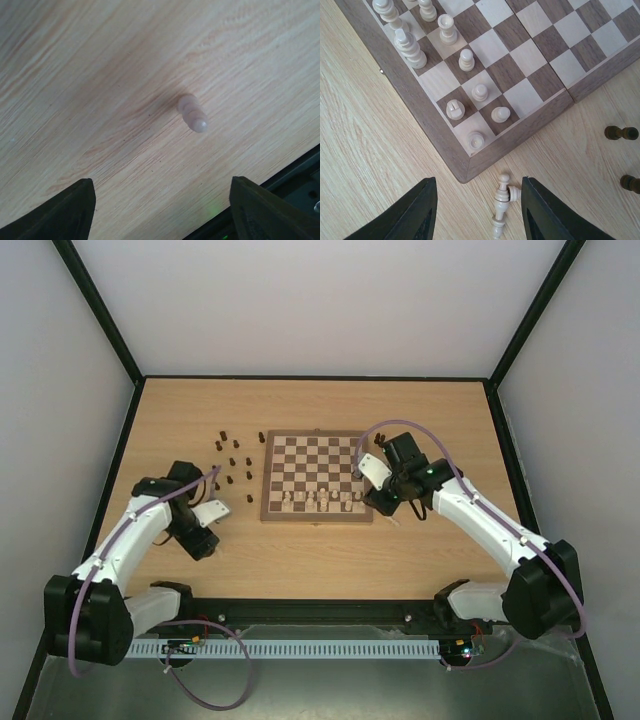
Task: Set up the chess pieces on the board
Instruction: Pick up the chess piece at the center of the board.
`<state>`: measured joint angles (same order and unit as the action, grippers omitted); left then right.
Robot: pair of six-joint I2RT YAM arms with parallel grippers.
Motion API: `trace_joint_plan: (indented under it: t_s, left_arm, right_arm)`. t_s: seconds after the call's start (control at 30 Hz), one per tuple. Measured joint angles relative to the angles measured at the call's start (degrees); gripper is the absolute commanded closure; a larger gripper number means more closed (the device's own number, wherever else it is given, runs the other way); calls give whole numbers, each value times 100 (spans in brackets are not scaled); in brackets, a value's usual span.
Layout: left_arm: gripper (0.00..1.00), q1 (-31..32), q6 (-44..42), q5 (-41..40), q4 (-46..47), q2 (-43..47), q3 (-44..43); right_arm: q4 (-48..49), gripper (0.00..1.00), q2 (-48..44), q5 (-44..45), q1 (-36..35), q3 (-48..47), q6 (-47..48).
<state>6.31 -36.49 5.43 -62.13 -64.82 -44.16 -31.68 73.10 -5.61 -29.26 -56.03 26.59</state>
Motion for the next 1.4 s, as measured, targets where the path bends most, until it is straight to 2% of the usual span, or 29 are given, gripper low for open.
trace_joint_plan:
  t_s: [0.1, 0.3, 0.4, 0.7, 1.4]
  left_arm:
    - [38, 321, 129, -238, 55, -66, 125]
    - [39, 907, 402, -586, 297, -391, 369]
    - [43, 1040, 459, -625, 417, -468, 372]
    - [62, 1196, 511, -605, 664, -667, 363]
    - [70, 1488, 503, -492, 767, -885, 278]
  right_arm:
    - [9, 53, 44, -35, 0, 0, -2]
    - [11, 53, 83, -39, 0, 2, -2]
    - [11, 53, 83, -37, 2, 2, -2]
    - [31, 53, 83, -37, 4, 55, -2]
    - [50, 54, 85, -48, 48, 149, 22]
